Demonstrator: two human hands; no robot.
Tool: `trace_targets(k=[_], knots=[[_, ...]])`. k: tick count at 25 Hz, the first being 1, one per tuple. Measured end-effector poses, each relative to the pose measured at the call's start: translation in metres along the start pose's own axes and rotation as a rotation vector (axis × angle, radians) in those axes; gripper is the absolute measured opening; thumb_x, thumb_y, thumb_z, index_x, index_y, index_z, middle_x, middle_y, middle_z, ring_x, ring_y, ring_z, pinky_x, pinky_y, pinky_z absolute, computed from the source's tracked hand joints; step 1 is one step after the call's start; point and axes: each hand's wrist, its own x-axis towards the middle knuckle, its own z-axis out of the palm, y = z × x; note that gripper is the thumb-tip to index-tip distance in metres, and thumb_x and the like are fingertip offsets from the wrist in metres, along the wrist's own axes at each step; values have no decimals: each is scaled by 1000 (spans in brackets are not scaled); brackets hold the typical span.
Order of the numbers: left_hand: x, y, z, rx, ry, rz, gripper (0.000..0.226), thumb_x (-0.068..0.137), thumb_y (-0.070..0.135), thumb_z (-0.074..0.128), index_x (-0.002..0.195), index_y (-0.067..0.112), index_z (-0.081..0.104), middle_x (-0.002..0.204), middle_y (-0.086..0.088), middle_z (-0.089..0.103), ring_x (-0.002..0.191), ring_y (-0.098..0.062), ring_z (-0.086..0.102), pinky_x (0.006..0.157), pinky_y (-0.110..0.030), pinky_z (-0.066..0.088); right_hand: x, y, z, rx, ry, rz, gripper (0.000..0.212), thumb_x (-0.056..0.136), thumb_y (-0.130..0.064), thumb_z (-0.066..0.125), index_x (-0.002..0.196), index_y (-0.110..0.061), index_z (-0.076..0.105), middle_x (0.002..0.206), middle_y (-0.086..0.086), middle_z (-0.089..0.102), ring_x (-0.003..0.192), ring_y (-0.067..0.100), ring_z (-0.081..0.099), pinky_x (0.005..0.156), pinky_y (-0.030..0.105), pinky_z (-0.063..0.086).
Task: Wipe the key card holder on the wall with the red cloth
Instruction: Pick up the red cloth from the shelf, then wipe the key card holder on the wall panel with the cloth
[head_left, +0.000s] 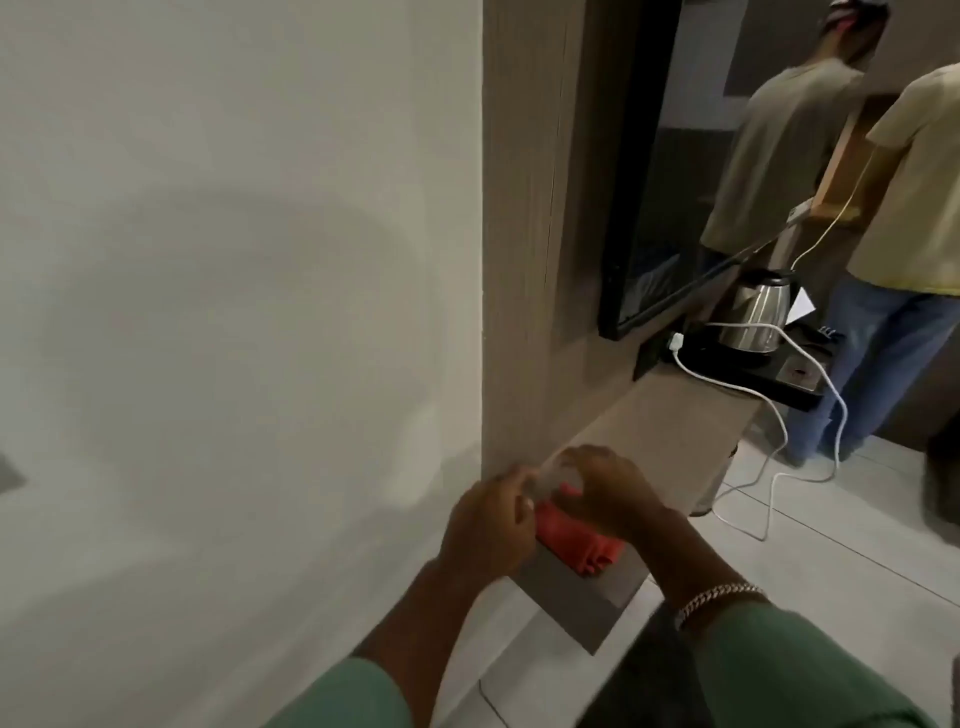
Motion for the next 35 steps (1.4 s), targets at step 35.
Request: trace_targets(k=[35], knots=[[-329,-10,-396,-113,927,255,46,87,4,58,132,6,57,144,-7,55,137,-17,48,113,-40,40,-168,-462,-12,698,869,-956,71,84,-22,73,147,-24,42,159,19,32,147,38,38,122,39,37]])
